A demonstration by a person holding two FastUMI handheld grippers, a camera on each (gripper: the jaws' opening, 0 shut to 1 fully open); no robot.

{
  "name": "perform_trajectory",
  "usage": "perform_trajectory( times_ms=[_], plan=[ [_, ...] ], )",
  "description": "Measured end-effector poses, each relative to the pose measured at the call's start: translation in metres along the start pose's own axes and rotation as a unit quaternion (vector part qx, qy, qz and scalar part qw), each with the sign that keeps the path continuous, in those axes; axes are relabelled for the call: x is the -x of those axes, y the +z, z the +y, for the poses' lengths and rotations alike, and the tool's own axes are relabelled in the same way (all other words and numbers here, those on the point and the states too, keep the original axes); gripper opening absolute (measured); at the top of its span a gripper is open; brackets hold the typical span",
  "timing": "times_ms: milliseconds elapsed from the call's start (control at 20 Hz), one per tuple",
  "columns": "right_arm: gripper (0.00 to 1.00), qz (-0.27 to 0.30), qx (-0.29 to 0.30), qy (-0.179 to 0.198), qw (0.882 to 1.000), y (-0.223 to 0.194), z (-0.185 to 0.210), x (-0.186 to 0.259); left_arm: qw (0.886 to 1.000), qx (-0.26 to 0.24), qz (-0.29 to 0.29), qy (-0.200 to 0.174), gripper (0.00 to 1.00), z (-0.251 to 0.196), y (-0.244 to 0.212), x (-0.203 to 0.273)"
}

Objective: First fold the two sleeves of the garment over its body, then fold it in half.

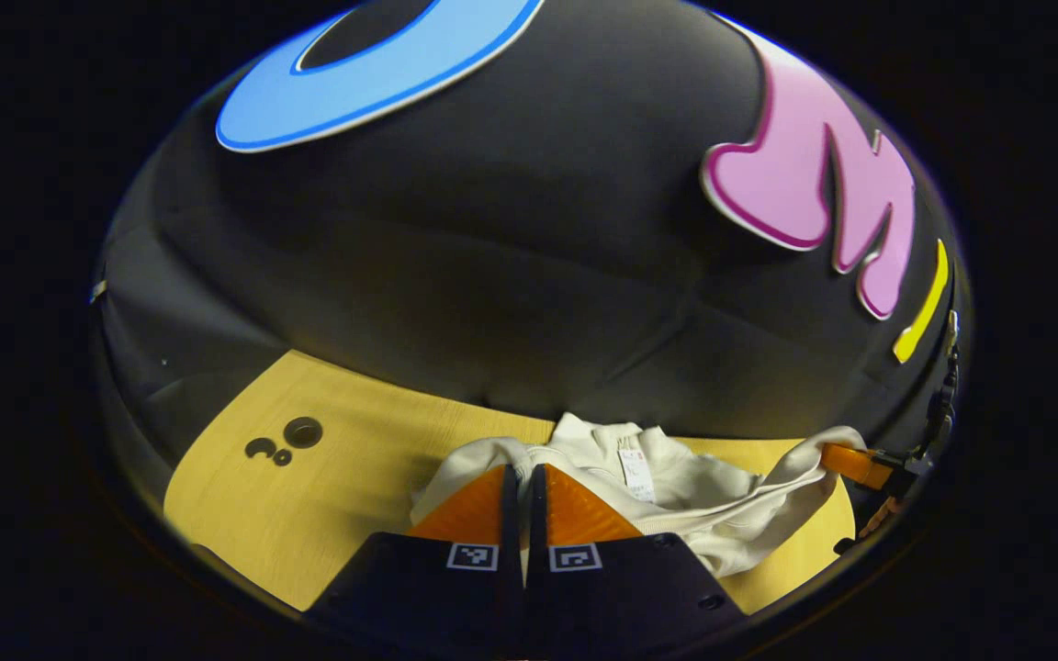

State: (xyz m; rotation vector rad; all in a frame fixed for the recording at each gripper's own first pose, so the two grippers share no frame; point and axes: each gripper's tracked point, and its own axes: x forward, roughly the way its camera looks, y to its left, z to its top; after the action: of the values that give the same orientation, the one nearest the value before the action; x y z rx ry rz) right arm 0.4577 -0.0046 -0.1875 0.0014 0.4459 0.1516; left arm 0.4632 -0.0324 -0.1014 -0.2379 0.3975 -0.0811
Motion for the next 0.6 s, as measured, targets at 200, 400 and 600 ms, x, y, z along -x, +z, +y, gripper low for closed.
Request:
perform_trajectory(
  times_ms=[200,400,600],
  plan=[
    [0.07,-0.005,0.016,-0.022,1.000,-0.004,-0.004,-0.044,1.000,0.016,0.008,-0.003,0.06,0.011,-0.005,-0.057],
    [0.08,0.005,0.025,-0.037,0.999,-0.026,-0.007,-0.065,1.000,-0.011,0.012,0.009,0.07,0.027,-0.025,-0.093],
    [0.35,-0.004,0.019,-0.051,0.998,-0.028,-0.010,-0.055,0.999,-0.037,-0.025,0.031,0.41,0.036,-0.006,-0.080]
  ],
)
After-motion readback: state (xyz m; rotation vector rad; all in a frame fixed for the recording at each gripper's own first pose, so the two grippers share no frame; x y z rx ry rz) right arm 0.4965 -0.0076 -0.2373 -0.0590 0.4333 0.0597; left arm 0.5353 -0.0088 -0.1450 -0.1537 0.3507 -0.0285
